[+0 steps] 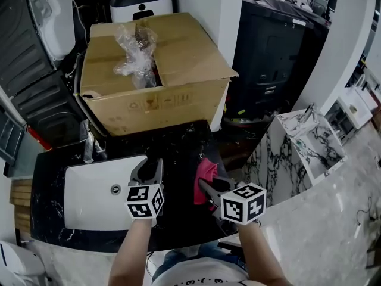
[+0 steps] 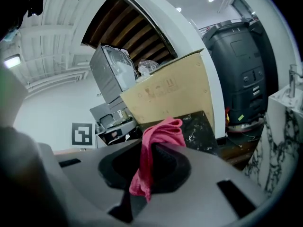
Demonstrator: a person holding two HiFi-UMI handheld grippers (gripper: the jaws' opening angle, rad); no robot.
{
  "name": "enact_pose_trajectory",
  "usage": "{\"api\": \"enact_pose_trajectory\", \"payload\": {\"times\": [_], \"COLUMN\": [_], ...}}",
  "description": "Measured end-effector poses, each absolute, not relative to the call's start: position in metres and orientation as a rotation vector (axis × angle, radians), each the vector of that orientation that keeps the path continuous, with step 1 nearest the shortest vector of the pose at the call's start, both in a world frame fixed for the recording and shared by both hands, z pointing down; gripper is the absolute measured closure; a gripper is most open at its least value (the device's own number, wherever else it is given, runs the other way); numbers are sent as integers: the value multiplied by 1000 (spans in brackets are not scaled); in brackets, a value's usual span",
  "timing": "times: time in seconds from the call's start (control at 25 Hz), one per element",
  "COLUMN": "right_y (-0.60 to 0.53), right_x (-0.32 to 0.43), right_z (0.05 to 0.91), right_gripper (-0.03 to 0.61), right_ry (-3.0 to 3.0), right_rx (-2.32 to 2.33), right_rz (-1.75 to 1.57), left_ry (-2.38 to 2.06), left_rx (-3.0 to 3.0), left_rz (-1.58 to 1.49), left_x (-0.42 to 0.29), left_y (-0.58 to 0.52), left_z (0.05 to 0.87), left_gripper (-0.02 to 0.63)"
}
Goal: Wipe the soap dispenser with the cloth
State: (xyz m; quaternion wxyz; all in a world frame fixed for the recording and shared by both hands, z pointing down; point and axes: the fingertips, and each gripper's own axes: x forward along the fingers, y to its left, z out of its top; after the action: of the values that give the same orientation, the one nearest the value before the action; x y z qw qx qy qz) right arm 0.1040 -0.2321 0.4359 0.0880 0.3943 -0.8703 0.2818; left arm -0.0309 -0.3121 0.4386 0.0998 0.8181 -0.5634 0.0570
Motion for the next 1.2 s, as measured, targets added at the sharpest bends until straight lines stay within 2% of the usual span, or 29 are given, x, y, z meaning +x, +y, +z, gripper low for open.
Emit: {"api": "enact_pose_trajectory", "payload": {"times": [0.32,0.4,0.48,0.92,1.2], "right_y": [-248,-252,-256,-266,-253], "right_x": [113,116,121,126,121], "right_z": [441,438,434,394,364], "right_gripper": [528,528,528,531,532], "right_ry": [-2633,-2654,-2683,-2806,-2818], "right_rx": [1112,1117,1122,1160,1261], "right_rz": [794,727,662,53,-131], "left_ry": [-1724,-1747,-1792,-2056,-2074], "left_rx": [2446,2427,2418,2385,2459], "left_rz": [225,260,265,187,123], "left_x": [-22,-25,-28,-40,-48], "left_y": [-317,-313,-304,-246,-231], "left_z": [444,448,446,405,378], "left_gripper": [492,335,318,308,308]}}
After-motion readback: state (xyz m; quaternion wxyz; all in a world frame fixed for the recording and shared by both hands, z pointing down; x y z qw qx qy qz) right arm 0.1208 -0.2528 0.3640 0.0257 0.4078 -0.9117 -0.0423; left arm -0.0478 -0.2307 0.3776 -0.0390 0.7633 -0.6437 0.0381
